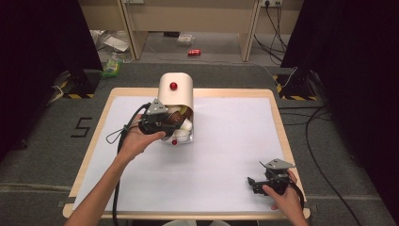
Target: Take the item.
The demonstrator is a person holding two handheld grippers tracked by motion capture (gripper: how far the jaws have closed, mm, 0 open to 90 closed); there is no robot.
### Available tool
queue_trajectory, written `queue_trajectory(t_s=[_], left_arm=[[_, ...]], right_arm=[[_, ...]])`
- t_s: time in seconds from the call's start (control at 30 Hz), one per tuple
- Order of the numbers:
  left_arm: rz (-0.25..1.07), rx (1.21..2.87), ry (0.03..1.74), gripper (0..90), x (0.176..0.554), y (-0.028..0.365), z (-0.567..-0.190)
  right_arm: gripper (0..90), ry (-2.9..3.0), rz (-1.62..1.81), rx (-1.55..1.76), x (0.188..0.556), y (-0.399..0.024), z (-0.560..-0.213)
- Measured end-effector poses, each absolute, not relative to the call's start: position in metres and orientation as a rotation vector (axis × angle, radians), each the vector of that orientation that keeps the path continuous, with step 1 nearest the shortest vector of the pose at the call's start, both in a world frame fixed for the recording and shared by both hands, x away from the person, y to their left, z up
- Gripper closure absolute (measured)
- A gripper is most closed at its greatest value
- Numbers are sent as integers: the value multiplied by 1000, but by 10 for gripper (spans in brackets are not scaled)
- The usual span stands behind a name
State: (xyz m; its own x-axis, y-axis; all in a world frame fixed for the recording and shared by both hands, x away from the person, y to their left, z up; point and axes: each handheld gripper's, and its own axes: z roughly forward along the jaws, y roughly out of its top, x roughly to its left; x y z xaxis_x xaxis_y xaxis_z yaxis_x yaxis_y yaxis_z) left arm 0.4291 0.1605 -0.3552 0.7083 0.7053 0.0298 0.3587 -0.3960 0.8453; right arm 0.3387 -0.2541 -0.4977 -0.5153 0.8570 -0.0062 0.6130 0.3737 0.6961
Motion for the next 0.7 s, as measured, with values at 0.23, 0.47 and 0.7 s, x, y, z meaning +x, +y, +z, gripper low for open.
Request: queue_trajectory(t_s=[0.23, 0.47, 0.7], left_arm=[[484, 2006, 801, 532, 424, 164, -348], [485, 1998, 800, 531, 420, 174, -342], [501, 1982, 811, 531, 416, 189, -336]], right_arm=[[5, 2271, 916, 1281, 339, -254, -498], [5, 2271, 916, 1280, 339, -254, -498], [6, 2271, 916, 1280, 339, -254, -498]])
